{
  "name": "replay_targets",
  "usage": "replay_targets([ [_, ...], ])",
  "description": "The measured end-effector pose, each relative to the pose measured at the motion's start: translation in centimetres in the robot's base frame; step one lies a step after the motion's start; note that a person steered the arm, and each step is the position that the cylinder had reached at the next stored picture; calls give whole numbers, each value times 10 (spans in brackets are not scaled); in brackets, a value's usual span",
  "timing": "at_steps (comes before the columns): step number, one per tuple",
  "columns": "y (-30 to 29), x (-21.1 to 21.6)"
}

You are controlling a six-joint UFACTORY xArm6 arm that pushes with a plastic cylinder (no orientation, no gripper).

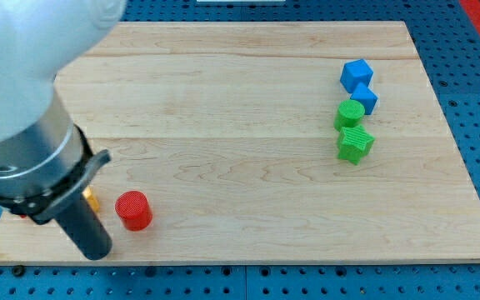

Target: Slide red circle up towards center

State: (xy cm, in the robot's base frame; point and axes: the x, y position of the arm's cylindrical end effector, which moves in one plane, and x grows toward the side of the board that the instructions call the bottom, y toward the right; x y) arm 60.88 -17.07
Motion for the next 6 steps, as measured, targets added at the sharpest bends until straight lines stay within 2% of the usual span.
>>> replay_targets([
  [1,4,-18],
  [2,39,-33],
  [3,109,-39],
  [4,138,-42],
  [6,99,-40],
])
